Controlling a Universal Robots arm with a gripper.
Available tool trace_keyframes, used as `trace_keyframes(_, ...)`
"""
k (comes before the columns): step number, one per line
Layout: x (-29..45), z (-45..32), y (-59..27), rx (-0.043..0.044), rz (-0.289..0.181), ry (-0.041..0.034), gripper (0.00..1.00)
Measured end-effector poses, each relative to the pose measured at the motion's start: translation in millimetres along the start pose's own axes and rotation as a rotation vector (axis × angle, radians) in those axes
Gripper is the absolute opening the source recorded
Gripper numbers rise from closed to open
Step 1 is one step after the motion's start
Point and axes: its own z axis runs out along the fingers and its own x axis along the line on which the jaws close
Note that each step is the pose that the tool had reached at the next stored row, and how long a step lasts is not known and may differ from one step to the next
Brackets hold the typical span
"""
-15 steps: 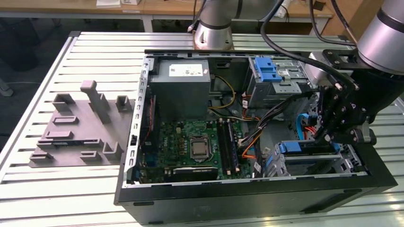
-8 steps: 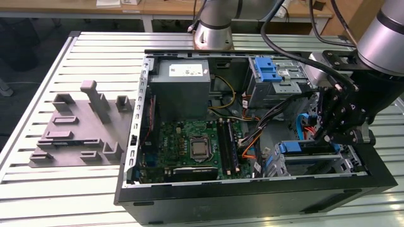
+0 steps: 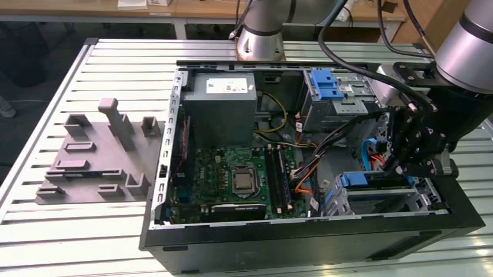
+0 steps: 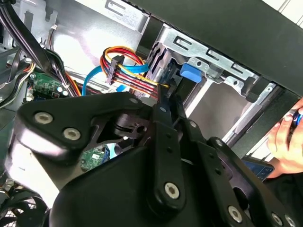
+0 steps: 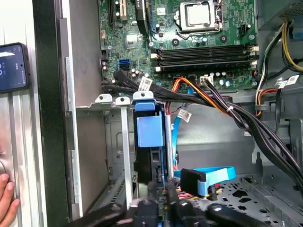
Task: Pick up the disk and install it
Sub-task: 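Insert the first disk wire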
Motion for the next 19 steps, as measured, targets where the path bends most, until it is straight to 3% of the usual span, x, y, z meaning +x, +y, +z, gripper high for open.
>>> trace_keyframes(3,0.1,-0.5,-0.1,0.0001,0.0,0.0005,0.3)
trace_keyframes(10,0.8,-14.3,-0.2,-0.002,0.0,0.0007,0.3)
trace_keyframes(16,0.8,-15.0,-0.2,-0.0023,0.0,0.0005,0.11)
trace_keyframes(19,0.8,-15.2,-0.2,-0.0023,0.0,0.0006,0.11)
